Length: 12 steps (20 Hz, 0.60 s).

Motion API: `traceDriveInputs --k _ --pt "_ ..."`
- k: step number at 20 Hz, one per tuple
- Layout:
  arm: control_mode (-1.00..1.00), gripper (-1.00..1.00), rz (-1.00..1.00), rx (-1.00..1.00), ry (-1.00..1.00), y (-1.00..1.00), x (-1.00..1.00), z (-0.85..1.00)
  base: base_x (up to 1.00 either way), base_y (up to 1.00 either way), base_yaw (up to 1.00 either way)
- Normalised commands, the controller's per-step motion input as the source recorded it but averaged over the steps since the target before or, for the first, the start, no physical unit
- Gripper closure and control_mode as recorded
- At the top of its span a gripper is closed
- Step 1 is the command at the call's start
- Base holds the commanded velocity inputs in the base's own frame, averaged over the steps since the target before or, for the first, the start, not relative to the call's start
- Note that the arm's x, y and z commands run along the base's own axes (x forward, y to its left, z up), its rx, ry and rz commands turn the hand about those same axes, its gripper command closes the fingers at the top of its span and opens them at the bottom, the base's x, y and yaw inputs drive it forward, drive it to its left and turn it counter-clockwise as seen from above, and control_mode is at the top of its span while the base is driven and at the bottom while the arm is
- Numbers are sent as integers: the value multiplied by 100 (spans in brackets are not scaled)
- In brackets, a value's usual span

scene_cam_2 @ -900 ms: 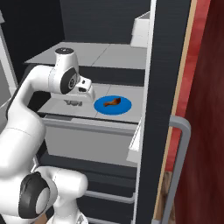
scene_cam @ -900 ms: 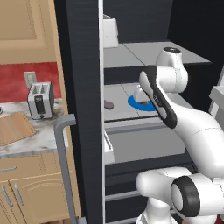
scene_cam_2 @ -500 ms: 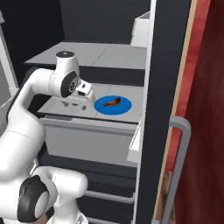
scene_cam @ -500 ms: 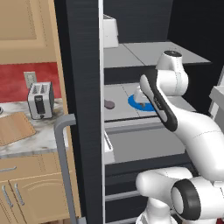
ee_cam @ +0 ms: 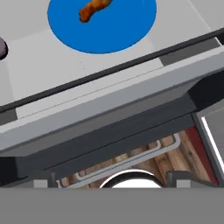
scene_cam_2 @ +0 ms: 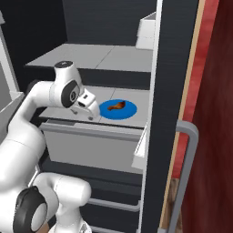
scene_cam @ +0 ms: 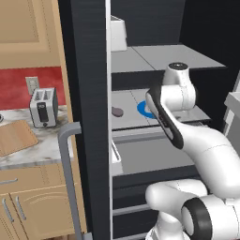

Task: Retrieve the chicken drumstick from the fridge and place it on the cutting board.

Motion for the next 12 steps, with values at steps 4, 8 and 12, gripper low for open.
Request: traceDriveInputs --k 4,8,12 --pt "-100 -100 -28 0 0 -15 26 0 0 0 0" --pt "-100 -100 -10 0 -2 -1 29 -1 0 0 0" --pt "-100 -100 0 -7 -16 -2 48 -24 0 0 0"
